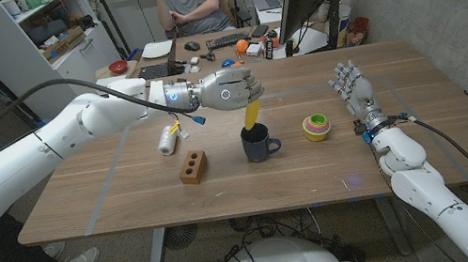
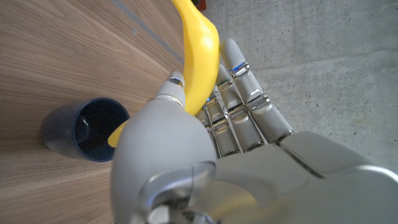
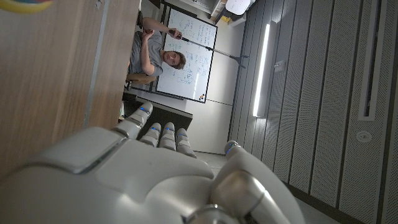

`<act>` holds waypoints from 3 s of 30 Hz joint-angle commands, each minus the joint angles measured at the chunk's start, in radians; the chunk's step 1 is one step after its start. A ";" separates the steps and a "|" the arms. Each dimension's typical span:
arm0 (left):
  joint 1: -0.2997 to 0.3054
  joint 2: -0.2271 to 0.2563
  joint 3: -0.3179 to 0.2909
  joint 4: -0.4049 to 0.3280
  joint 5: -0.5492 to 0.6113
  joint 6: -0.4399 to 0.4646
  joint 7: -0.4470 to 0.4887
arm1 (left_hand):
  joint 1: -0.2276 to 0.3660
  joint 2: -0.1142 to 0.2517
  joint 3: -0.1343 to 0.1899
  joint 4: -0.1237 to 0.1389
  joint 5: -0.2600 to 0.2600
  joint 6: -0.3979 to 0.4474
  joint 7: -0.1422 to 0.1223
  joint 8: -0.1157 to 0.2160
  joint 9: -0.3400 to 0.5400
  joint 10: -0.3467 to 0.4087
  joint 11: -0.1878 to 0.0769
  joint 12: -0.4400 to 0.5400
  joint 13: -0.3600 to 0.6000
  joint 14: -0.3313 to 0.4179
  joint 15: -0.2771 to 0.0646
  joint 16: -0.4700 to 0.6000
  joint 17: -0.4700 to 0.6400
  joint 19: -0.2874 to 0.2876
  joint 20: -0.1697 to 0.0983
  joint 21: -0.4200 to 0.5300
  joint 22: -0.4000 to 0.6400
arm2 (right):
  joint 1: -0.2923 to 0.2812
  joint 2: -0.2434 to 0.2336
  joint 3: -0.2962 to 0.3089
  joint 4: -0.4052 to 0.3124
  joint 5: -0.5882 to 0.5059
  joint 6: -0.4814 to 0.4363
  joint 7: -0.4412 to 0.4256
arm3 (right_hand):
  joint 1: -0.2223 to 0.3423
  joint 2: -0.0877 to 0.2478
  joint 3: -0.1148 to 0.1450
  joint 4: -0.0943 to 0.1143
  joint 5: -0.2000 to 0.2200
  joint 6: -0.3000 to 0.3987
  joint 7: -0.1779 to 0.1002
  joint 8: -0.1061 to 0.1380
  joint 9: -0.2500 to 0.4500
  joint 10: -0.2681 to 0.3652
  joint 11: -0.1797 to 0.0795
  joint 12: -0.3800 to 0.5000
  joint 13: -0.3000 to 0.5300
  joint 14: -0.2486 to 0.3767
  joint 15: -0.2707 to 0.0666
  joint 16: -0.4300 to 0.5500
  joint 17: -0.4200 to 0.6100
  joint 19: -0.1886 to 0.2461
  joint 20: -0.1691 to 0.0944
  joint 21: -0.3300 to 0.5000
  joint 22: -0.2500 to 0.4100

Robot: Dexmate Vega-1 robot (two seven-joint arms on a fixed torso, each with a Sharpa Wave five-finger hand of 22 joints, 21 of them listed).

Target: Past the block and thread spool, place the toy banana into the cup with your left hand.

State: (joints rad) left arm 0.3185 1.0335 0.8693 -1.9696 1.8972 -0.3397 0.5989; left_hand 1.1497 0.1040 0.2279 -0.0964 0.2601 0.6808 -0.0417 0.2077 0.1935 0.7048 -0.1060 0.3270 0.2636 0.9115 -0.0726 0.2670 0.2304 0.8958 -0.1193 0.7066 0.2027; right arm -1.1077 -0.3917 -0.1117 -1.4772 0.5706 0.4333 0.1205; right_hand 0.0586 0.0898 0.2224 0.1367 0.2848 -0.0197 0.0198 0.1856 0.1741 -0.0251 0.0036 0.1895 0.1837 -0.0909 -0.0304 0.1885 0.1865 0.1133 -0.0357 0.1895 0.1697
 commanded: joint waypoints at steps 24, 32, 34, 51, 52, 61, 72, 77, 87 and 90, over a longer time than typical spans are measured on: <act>-0.079 -0.027 0.130 0.071 0.107 -0.036 0.025 | 0.049 0.032 0.112 -0.054 -0.017 0.024 -0.026 0.006 0.006 0.084 -0.082 -0.004 0.014 0.060 -0.166 0.004 0.006 -0.009 -0.061 0.027 0.006 | 0.024 0.009 0.005 0.036 0.002 0.000 0.011 | 0.013 0.007 -0.008 0.000 0.008 0.005 0.002 0.002 0.004 0.006 -0.001 0.002 0.002 0.002 -0.001 0.003 0.000 0.002 -0.016 0.003 0.002; -0.072 -0.018 0.144 0.070 0.131 -0.004 0.032 | 0.059 0.031 0.112 -0.059 -0.027 0.017 -0.034 0.002 0.007 0.080 -0.089 -0.010 0.018 0.058 -0.166 0.002 0.007 -0.029 -0.061 0.032 0.008 | 0.025 -0.004 0.002 0.029 -0.016 -0.008 0.011 | 0.013 0.008 -0.008 0.000 0.008 0.004 0.002 0.001 0.004 0.005 -0.001 0.002 0.002 0.002 -0.001 0.003 0.000 0.001 -0.017 0.003 0.002; -0.068 -0.013 0.153 0.073 0.163 0.022 0.061 | 0.060 0.030 0.109 -0.058 -0.034 0.005 -0.049 -0.004 0.007 0.066 -0.091 -0.019 0.021 0.050 -0.165 -0.003 0.006 -0.051 -0.054 0.035 0.010 | 0.020 0.004 0.002 0.024 -0.011 -0.011 0.001 | 0.013 0.008 -0.008 0.000 0.008 0.004 0.003 0.001 0.004 0.005 -0.001 0.002 0.002 0.002 -0.001 0.003 0.000 0.001 -0.016 0.003 0.002; -0.058 -0.010 0.157 0.053 0.133 -0.029 -0.048 | 0.037 0.015 0.090 -0.044 -0.055 -0.021 -0.070 -0.011 0.007 0.019 -0.087 -0.056 0.026 -0.018 -0.158 -0.037 0.001 -0.116 -0.037 0.054 0.007 | 0.009 0.004 0.006 0.026 -0.004 -0.008 0.007 | 0.014 0.009 -0.009 0.000 0.009 0.005 0.004 0.002 0.004 0.004 0.001 0.002 0.002 0.002 -0.001 0.003 0.000 0.000 -0.017 0.003 0.002; -0.060 -0.011 0.154 0.059 0.123 -0.029 -0.038 | 0.028 0.010 0.086 -0.040 -0.056 -0.021 -0.070 -0.011 0.007 0.015 -0.086 -0.060 0.026 -0.024 -0.157 -0.039 0.001 -0.127 -0.030 0.054 0.005 | 0.007 0.006 0.007 0.026 -0.008 -0.005 0.002 | 0.014 0.009 -0.009 0.000 0.009 0.004 0.004 0.001 0.004 0.004 0.001 0.002 0.002 0.002 -0.001 0.003 0.000 0.001 -0.017 0.003 0.002; -0.054 -0.023 0.155 0.074 0.146 -0.007 -0.052 | -0.016 -0.023 0.058 -0.027 -0.057 -0.054 -0.078 -0.017 0.004 -0.031 -0.075 -0.093 0.016 -0.087 -0.150 -0.061 -0.006 -0.181 0.001 0.050 -0.004 | 0.020 0.014 0.007 0.046 -0.002 0.007 0.018 | 0.014 0.010 -0.010 0.000 0.009 0.004 0.005 0.001 0.004 0.005 0.001 0.002 0.002 0.002 0.000 0.003 0.000 0.004 -0.016 0.005 0.002; -0.067 -0.019 0.169 0.070 0.148 -0.028 -0.040 | -0.105 -0.084 -0.011 -0.002 -0.038 -0.232 -0.072 -0.041 -0.004 -0.180 -0.047 -0.139 -0.004 -0.283 -0.140 -0.079 -0.010 -0.316 0.113 0.006 -0.017 | 0.029 0.018 0.009 0.055 -0.003 0.007 0.016 | 0.016 0.010 -0.010 -0.001 0.010 0.006 0.004 0.002 0.004 0.005 0.000 0.002 0.002 0.003 -0.001 0.003 0.000 0.004 -0.016 0.005 0.002; -0.065 -0.016 0.169 0.070 0.151 -0.026 -0.051 | -0.122 -0.107 -0.048 -0.002 -0.025 -0.389 -0.081 -0.035 -0.008 -0.296 -0.029 -0.141 -0.016 -0.473 -0.085 -0.087 -0.008 -0.475 0.205 -0.073 -0.024 | 0.038 0.021 0.006 0.063 -0.004 0.003 0.017 | 0.016 0.011 -0.010 -0.001 0.010 0.006 0.004 0.002 0.004 0.007 0.002 0.003 0.002 0.005 -0.001 0.004 0.000 0.005 -0.017 0.005 0.002; -0.050 -0.008 0.163 0.081 0.158 0.021 -0.018 | -0.185 -0.147 -0.140 0.025 0.028 -0.590 -0.076 -0.036 -0.011 -0.558 0.045 -0.143 -0.042 -0.814 0.097 -0.091 -0.035 -0.747 0.334 -0.256 -0.027 | 0.044 0.022 0.004 0.068 -0.009 -0.009 0.017 | 0.017 0.011 -0.010 -0.001 0.010 0.008 0.004 0.003 0.004 0.009 0.002 0.003 0.002 0.007 -0.003 0.004 0.000 0.005 -0.018 0.005 0.002; -0.044 -0.002 0.159 0.082 0.168 0.044 0.007 | -0.214 -0.157 -0.169 0.042 0.056 -0.632 -0.069 -0.034 -0.012 -0.622 0.064 -0.146 -0.047 -0.861 0.121 -0.091 -0.036 -0.758 0.334 -0.280 -0.027 | 0.043 0.023 0.004 0.065 -0.012 -0.010 0.014 | 0.017 0.012 -0.010 -0.001 0.010 0.008 0.003 0.003 0.004 0.008 0.002 0.003 0.002 0.007 -0.003 0.004 0.000 0.005 -0.018 0.005 0.002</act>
State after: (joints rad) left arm 0.2595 1.0220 1.0389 -1.8972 2.0644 -0.3403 0.5628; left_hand 0.9548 -0.0473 0.0779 -0.0645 0.2946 0.0773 -0.1136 0.1692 0.1812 0.1264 -0.0547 0.1847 0.2183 0.0836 0.0269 0.1734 0.1951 0.1523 0.2096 0.4429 0.1719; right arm -1.0695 -0.3717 -0.1051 -1.4151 0.5653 0.4339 0.1359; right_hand 0.0640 0.0951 0.2141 0.1367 0.2889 -0.0197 0.0198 0.1856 0.1741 -0.0232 0.0055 0.1895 0.1836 -0.0855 -0.0360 0.1885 0.1865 0.1133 -0.0356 0.1895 0.1697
